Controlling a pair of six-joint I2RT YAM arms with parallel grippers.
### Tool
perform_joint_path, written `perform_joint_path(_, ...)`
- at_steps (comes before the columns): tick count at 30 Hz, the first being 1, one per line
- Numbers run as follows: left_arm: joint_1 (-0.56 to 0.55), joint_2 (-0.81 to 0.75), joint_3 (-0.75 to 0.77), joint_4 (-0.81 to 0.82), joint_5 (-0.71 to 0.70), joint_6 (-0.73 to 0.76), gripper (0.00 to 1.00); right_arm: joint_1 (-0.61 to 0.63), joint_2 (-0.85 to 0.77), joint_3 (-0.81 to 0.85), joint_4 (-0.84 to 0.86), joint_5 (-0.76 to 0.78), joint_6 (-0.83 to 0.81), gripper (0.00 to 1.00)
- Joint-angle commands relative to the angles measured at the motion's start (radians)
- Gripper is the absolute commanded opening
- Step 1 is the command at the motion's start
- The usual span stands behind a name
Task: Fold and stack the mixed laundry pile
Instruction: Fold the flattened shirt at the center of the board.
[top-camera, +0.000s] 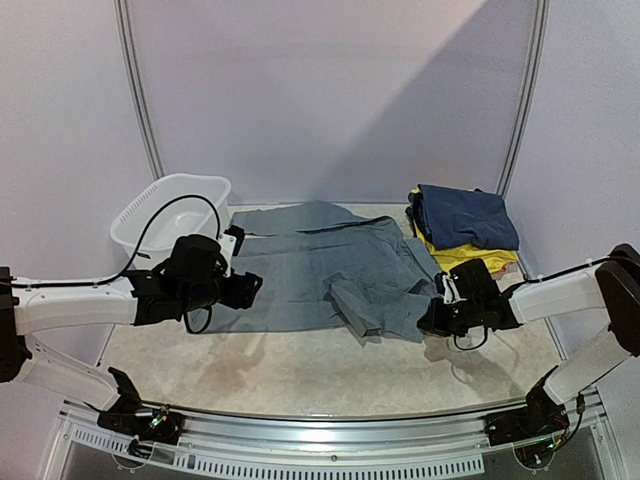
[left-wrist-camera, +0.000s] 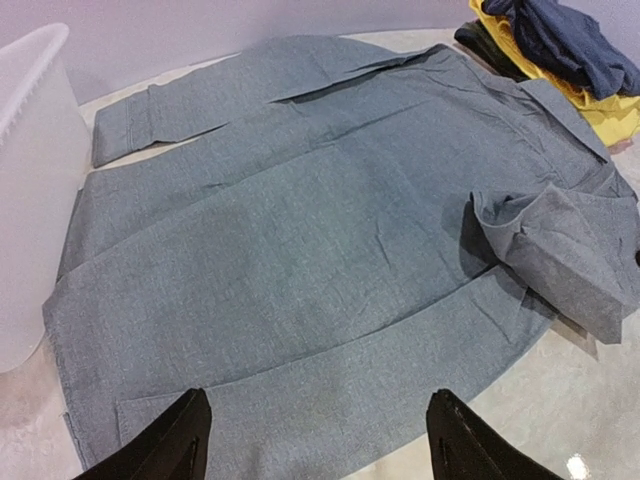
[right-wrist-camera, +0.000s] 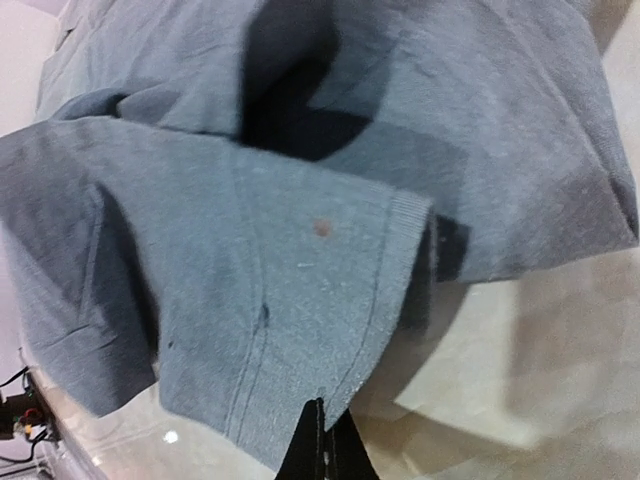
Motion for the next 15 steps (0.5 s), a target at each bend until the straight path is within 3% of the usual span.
perform_joint_path(1,-0.005,-0.037,-0.023,-0.011,-0.002,-0.006,0.75,0.012,-0.092,0.092,-0.075,-0.092,-0.019,0.0)
perform_joint_path(8,-0.005,-0.102,-0.039,-0.043,-0.01,-0.01,0.74,0.098,-0.176,0.384,-0.299,-0.149,-0.096,0.0)
perform_joint_path(15,-0.005,-0.204,-0.062,-0.107,-0.044,-0.015,0.74,0.179,-0.06,0.684,-0.341,-0.258,-0.118,0.0)
